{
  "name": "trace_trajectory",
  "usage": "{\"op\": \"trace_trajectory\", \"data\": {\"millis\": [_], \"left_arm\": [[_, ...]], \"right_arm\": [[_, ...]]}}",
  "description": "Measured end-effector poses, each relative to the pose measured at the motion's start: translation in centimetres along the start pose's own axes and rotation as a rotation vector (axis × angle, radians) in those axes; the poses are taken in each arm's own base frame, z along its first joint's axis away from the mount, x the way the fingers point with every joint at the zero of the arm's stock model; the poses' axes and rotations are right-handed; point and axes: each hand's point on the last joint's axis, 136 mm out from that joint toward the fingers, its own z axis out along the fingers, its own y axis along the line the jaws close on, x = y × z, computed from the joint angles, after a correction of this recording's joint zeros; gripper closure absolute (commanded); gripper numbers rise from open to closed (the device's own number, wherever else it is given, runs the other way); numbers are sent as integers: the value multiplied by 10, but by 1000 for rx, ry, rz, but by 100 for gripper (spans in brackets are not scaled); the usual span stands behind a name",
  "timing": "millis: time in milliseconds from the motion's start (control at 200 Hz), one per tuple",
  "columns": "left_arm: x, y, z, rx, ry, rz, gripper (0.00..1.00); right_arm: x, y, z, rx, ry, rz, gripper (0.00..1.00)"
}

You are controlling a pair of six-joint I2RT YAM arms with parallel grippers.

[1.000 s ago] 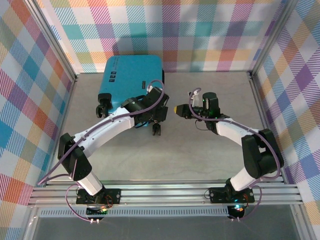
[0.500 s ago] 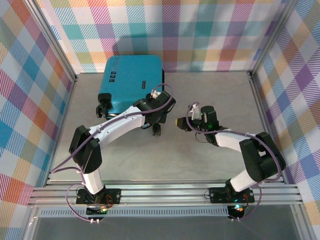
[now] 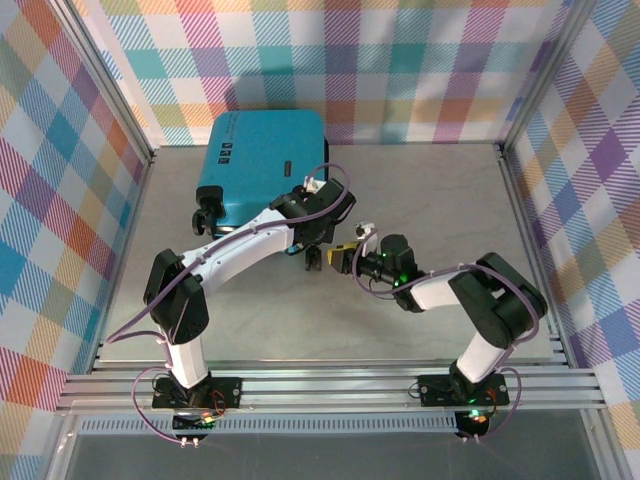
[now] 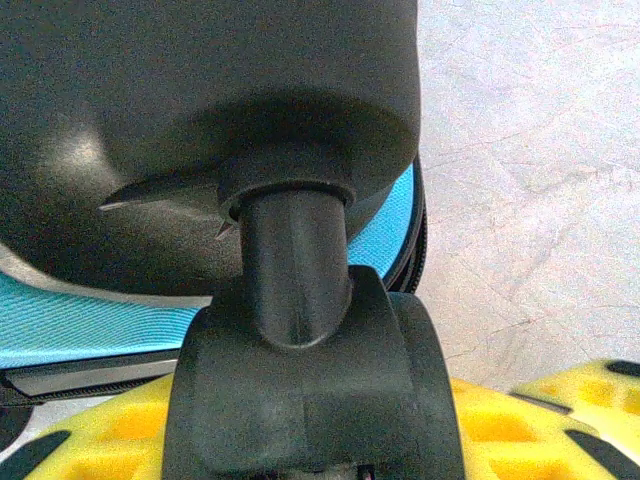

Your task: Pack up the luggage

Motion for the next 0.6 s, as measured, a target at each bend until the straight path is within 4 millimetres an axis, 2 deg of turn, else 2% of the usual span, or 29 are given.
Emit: {"op": "trace_trajectory", "data": {"millis": [175,380,605], "left_arm": [[0,0,0,0,0,0,72],[0,-1,0,2,0,-1,73],[0,-1,0,4,-1,-1,74]], "right_arm": [[-9,5,16,-60,-33,61,54],[-11,8,31,-125,-31,135,53],[-10,13,40,-168,-19,183,54]]}}
